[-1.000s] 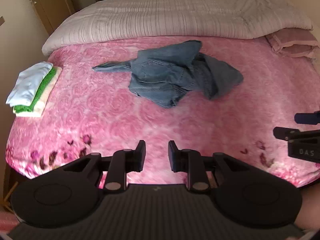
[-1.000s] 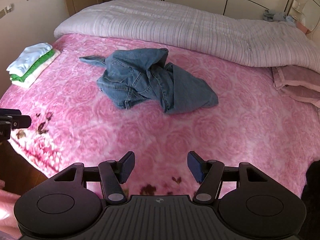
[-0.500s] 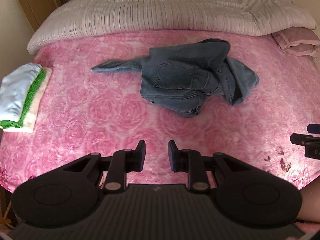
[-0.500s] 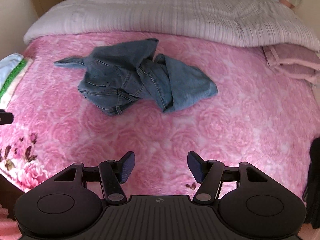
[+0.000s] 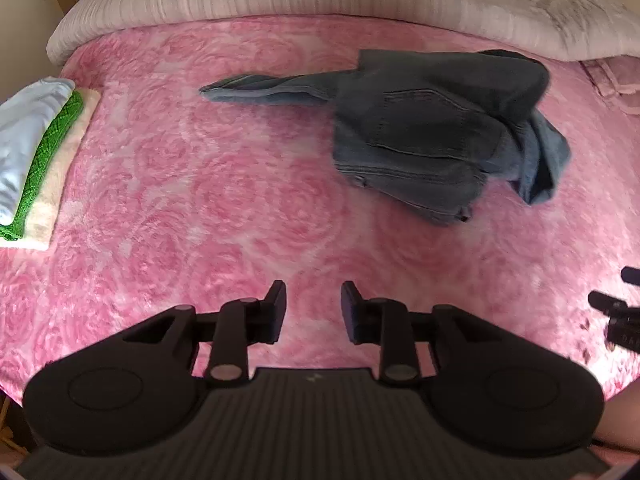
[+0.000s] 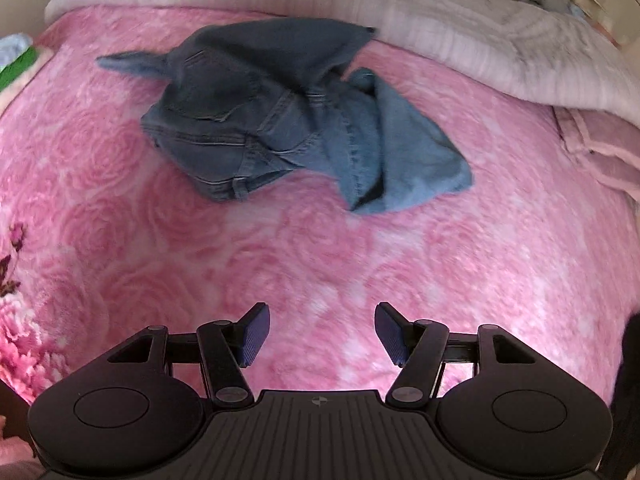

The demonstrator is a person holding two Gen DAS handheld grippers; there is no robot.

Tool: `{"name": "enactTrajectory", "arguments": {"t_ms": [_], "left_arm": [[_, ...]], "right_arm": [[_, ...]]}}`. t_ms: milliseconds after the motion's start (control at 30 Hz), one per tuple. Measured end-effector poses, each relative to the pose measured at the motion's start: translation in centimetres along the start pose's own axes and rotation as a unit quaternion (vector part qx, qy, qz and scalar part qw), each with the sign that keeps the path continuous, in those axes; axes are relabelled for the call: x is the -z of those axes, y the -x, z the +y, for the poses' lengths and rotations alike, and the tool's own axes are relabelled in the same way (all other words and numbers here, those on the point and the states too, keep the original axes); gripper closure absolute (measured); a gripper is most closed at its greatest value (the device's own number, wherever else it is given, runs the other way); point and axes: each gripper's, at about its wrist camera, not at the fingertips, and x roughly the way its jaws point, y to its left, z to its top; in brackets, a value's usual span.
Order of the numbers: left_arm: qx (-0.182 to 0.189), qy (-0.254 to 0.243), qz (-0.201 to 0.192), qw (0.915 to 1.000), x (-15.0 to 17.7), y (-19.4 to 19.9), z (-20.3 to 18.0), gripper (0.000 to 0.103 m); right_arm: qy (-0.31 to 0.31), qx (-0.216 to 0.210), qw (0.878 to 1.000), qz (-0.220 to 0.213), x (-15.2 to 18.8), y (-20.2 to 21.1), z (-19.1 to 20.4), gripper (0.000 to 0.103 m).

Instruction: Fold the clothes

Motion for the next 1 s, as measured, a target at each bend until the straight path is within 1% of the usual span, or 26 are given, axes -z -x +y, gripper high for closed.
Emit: {"name": "enactTrajectory", "arguments": {"t_ms": [133, 300, 400, 500, 567, 633, 767, 1000], "left_arm": [[-0.004, 0.009, 0.001, 1.0000, -1.4, -1.6, 1.1, 0.075], [0.002, 0.012, 0.003, 0.9999, -3.0, -4.3, 1.4, 0.075], [0.006, 0.015, 0.007, 0.9999, -3.6, -6.1, 1.4, 0.075], [0.010, 0.030, 0.016, 0.9994, -4.1, -7.8, 1.6, 0.075], [0.016, 0.039, 0.021, 0.9989, -4.4, -8.9, 1.7, 0.075], [0.017, 0.042, 0.022, 0.9987, -4.7, -9.8, 1.8, 0.075], [0.016, 0.044, 0.021, 0.9987, -5.5, -11.3, 2.4, 0.075], [0.007, 0.049, 0.022, 0.9985, -6.5, -12.9, 3.8, 0.075]], "right_arm": [[0.034, -0.002, 0.999, -0.008, -1.3, -2.0, 1.7, 0.039], [0.086, -0.008, 0.996, -0.023, -3.0, -4.9, 3.7, 0.035], [0.120, -0.015, 0.992, -0.026, -3.6, -7.3, 4.7, 0.034], [0.164, -0.017, 0.986, -0.033, -4.2, -9.3, 5.9, 0.032], [0.192, -0.017, 0.980, -0.042, -4.5, -10.4, 6.7, 0.025], [0.213, -0.014, 0.975, -0.056, -5.0, -11.5, 7.4, 0.020], [0.216, -0.013, 0.973, -0.078, -6.0, -13.6, 9.0, 0.016], [0.240, 0.031, 0.965, -0.102, -6.8, -15.5, 9.7, 0.015]]}}
